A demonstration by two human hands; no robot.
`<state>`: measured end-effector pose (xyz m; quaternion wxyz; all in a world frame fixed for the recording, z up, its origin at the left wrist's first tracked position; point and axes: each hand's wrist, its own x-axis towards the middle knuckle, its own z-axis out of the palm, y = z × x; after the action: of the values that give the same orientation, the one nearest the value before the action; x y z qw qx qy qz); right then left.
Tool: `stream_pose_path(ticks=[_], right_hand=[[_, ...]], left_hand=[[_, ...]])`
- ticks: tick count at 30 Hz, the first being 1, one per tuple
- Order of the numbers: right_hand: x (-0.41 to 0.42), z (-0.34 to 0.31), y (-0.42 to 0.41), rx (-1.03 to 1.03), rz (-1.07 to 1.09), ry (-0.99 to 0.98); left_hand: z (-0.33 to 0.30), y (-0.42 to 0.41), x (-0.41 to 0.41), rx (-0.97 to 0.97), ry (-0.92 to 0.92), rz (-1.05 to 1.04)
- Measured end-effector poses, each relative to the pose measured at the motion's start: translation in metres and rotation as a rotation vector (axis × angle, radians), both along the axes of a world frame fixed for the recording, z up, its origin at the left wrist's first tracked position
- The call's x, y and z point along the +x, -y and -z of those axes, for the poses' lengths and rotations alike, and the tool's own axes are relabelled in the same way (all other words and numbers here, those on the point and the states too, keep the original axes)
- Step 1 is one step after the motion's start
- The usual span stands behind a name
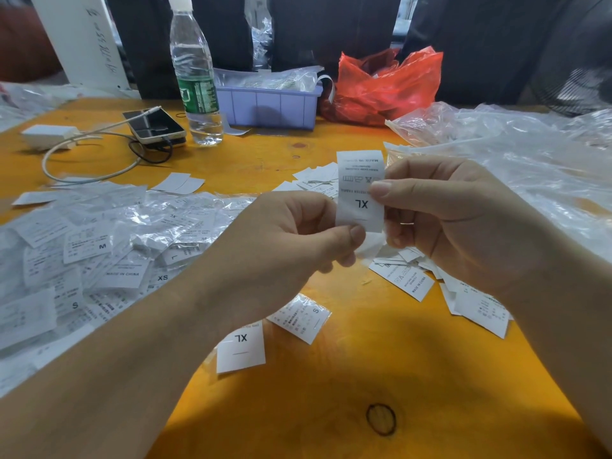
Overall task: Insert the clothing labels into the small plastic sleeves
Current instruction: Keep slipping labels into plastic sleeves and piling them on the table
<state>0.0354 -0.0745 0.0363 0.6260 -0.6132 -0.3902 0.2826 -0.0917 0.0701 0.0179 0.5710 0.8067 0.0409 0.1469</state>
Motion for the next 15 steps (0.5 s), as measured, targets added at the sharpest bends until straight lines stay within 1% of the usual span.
stream_pose_path(ticks=[4,11,15], right_hand=[[0.0026,-0.0015,0.0030,-0.021,-0.001,0.023],[0.0051,0.0007,0.0037,-0.070,0.002,0.133],[0.0086,-0.0001,0.0037,-0.035,0.058,0.119]], left_hand=[[0.0003,-0.0009,0.0004,-0.007,-0.011,0.009],[-0.0007,0.0002,-0.0011,0.012,-0.021,0.010],[-0.0014,-0.0003,-0.0004,0.001,-0.011,-0.023]])
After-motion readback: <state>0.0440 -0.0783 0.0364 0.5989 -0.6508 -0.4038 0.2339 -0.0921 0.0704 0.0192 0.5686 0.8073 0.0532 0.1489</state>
